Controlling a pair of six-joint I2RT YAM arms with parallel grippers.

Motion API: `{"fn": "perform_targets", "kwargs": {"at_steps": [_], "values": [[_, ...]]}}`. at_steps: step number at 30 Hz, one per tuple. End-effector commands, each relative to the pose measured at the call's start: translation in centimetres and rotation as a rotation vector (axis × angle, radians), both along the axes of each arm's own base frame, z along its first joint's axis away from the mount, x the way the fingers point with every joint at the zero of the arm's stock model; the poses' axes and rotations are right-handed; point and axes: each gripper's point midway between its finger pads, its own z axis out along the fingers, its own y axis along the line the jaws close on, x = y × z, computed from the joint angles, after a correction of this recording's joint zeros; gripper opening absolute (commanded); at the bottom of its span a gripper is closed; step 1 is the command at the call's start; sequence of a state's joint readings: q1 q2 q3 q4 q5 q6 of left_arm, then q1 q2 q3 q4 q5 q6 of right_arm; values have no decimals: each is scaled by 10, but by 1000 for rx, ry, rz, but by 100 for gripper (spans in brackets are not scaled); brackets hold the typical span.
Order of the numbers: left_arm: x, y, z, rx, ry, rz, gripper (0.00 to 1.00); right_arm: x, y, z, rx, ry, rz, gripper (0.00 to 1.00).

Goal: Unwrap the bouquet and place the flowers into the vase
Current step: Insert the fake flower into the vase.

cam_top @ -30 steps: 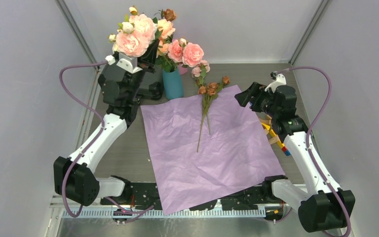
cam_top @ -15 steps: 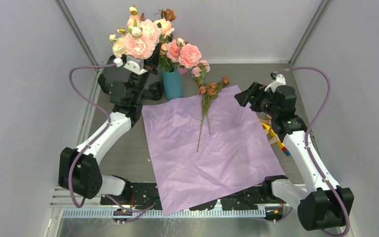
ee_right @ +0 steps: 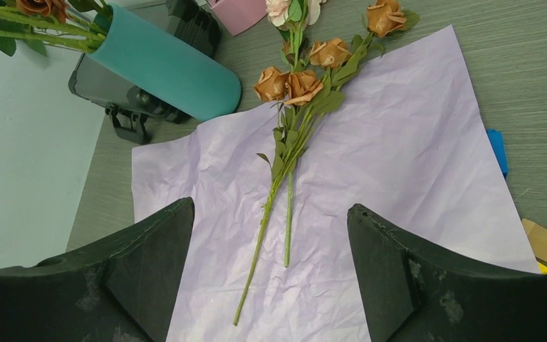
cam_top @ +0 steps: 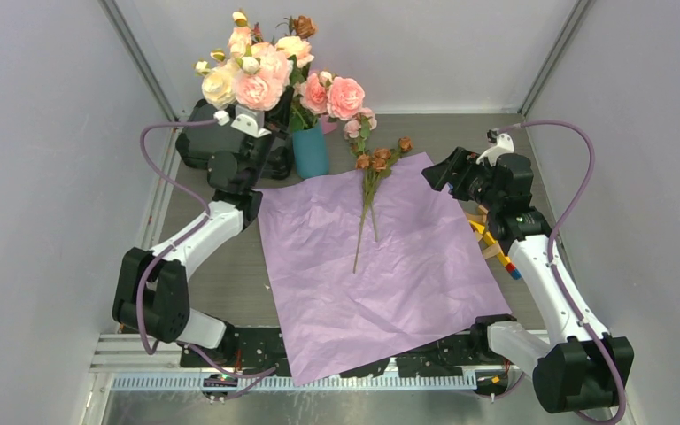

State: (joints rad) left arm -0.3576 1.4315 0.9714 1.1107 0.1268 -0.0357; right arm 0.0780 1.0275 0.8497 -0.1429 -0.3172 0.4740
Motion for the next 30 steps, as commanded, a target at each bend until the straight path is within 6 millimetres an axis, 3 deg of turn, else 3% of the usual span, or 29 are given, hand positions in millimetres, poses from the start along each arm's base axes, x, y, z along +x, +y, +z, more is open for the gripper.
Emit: {"fn": "perform_targets", "kwargs": {"at_steps": [1,13,30], "values": [[0,8,2,-35,-30,25,0,4,1,13,14,-54,13,84],[23,0,-41,4,57,38,0,4,1,10,16,-49,12,84],[40,-16,-97,36,173,48,0,4,2,4,27,-34,20,83]]}}
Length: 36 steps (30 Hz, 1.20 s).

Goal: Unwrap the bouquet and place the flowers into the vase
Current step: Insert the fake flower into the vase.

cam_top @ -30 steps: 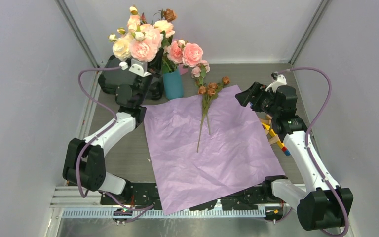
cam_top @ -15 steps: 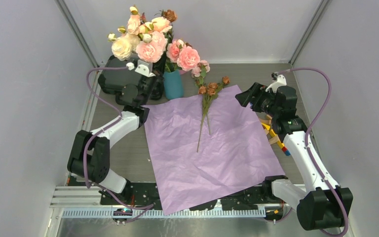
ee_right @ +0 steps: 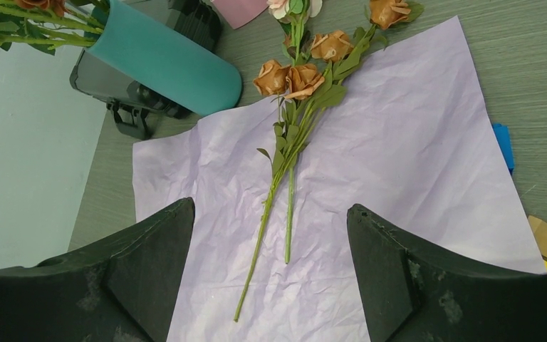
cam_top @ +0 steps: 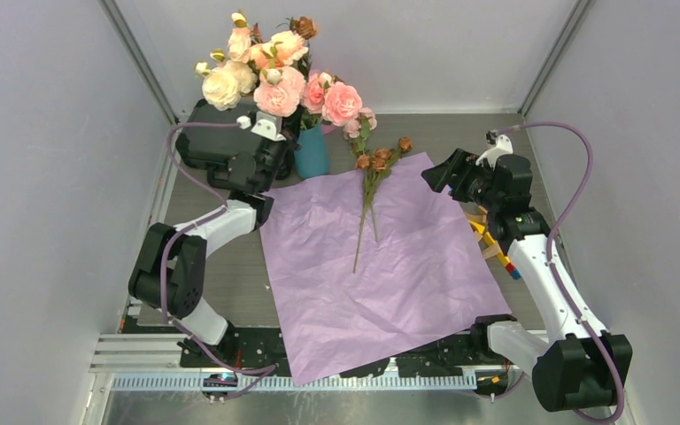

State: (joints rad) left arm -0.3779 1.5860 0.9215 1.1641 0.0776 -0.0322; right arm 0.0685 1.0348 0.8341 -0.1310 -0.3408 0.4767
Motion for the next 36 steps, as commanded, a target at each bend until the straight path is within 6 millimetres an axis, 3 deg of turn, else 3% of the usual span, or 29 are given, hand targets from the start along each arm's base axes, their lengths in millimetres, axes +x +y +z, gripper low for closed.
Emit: {"fn": "perform_targets", "kwargs": {"at_steps": [1,8,16,36], "values": [[4,-1,-20,6,32,24,0,5,2,11,21,-47,8,83],[9,-3,-46,15,90,35,0,4,2,11,23,-47,10,83],[9,-2,-48,16,98,38,7,4,2,9,23,-44,12,83],[-1,-2,-48,20,110,32,49,4,1,9,27,-43,13,83]]}}
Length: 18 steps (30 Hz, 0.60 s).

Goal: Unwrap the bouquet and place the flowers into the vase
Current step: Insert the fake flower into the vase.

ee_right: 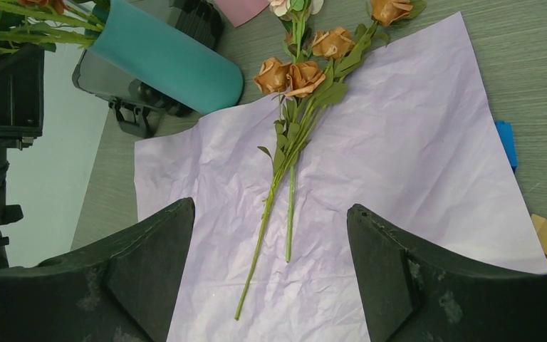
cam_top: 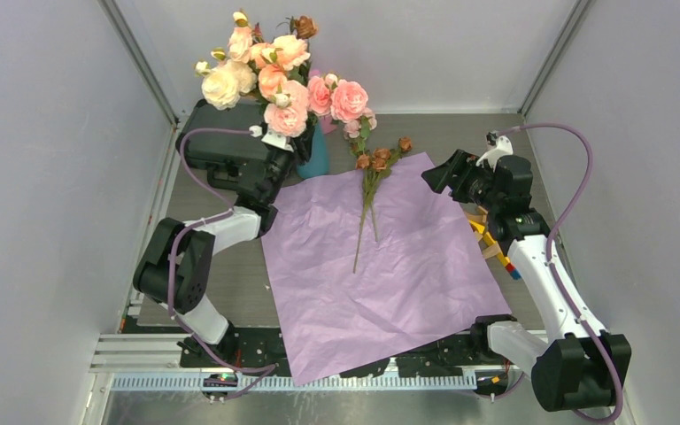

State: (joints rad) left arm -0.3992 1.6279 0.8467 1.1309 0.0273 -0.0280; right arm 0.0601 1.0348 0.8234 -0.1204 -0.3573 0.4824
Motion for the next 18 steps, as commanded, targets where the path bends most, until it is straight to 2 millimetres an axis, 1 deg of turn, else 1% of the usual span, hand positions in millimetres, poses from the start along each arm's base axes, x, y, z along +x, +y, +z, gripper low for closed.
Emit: {"fn": "perform_targets", "kwargs": {"at_steps": [1,4,9,13,18], "values": [[-8,3,15,-23,-34,8,52,4,1,11,16,-46,7,83],[-11,4,17,-33,-36,6,58,4,1,11,16,-46,9,83],[-14,15,20,-65,-29,53,63,2,1,11,17,-48,10,83],[-19,22,13,-76,-10,74,69,1,1,12,19,-50,11,83],[-27,31,4,-94,17,99,73,0,1,10,23,-49,11,83]]}}
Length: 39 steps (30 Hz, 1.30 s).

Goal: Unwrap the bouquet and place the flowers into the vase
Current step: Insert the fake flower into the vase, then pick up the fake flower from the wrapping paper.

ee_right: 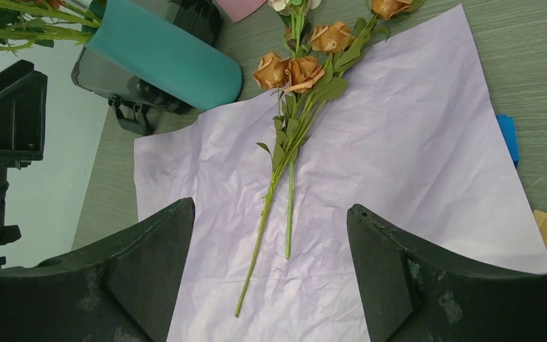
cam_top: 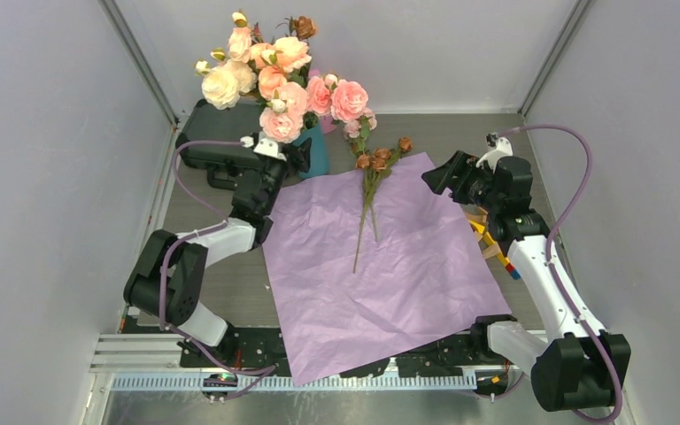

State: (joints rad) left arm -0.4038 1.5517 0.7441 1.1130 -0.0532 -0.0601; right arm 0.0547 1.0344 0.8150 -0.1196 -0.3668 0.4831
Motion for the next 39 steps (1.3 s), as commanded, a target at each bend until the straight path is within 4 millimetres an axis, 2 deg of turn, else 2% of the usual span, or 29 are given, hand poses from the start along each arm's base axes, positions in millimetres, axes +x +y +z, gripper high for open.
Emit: {"fn": "perform_targets", "kwargs": {"at_steps": [1,8,14,18,23,25,30,32,36,39], "values": [[-13,14,17,-57,-38,42,73,1,1,14,22,-56,7,83],[-27,25,8,-81,-6,66,84,-1,3,13,31,-54,11,83],[-47,34,11,-134,95,65,99,-7,3,13,27,-39,19,83],[-63,42,1,-121,269,87,100,-12,6,13,24,-21,44,83],[-92,60,-3,-137,416,126,100,-20,7,11,44,34,42,82],[-103,60,-3,-122,469,89,100,-23,10,11,66,62,48,81],[-123,53,-19,-55,675,-20,100,-30,19,8,128,141,69,77],[-130,44,-23,-51,756,-94,100,-33,21,3,136,175,69,75],[-142,32,-20,-55,849,-223,100,-39,27,-8,124,225,60,72],[-147,37,-17,-45,867,-255,100,-41,37,-21,70,262,50,72]]}}
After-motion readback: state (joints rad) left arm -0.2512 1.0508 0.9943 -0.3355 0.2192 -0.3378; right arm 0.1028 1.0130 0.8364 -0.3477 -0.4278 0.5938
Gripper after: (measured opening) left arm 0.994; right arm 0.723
